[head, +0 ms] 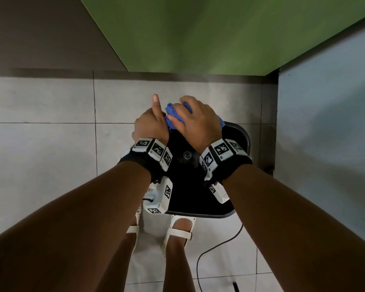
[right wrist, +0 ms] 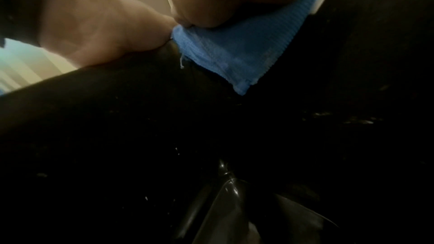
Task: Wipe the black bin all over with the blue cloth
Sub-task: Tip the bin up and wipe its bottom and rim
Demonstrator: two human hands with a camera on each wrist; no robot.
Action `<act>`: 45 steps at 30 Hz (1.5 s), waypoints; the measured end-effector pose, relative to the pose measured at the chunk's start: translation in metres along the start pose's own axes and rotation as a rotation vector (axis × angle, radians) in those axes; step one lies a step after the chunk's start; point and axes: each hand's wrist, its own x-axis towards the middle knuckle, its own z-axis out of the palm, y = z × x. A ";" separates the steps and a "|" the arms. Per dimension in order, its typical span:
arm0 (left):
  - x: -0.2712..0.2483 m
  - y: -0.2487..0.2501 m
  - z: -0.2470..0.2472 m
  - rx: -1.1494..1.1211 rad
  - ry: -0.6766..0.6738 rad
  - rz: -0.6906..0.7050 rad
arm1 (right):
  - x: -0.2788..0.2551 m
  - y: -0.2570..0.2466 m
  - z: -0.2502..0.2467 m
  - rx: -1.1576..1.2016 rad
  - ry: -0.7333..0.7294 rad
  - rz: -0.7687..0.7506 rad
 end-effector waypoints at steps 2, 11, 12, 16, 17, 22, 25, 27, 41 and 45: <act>0.001 0.000 0.000 0.009 0.018 -0.036 | -0.005 0.004 -0.003 -0.033 -0.007 0.013; 0.000 0.002 0.002 -0.029 0.088 -0.043 | -0.062 0.046 -0.027 -0.084 0.121 0.305; -0.002 0.003 0.002 0.010 0.077 0.034 | -0.060 0.045 -0.026 -0.078 0.119 0.299; -0.006 0.001 0.006 0.189 0.006 0.291 | -0.051 0.033 -0.032 -0.053 0.077 0.234; -0.006 0.001 0.006 0.202 0.001 0.313 | -0.045 0.027 -0.031 -0.054 0.058 0.210; -0.004 0.001 0.005 0.173 -0.077 0.250 | -0.021 0.007 -0.014 -0.131 -0.052 0.245; -0.003 0.003 0.003 0.169 -0.087 0.188 | -0.029 0.017 -0.017 -0.279 -0.107 0.231; -0.004 0.004 0.003 0.165 -0.093 0.169 | -0.039 0.034 -0.026 -0.308 -0.073 0.240; -0.002 0.003 0.005 0.137 -0.048 0.159 | -0.002 -0.005 -0.008 -0.169 0.025 0.279; -0.001 0.001 0.006 0.096 -0.045 0.123 | -0.012 0.004 -0.015 -0.204 0.025 0.326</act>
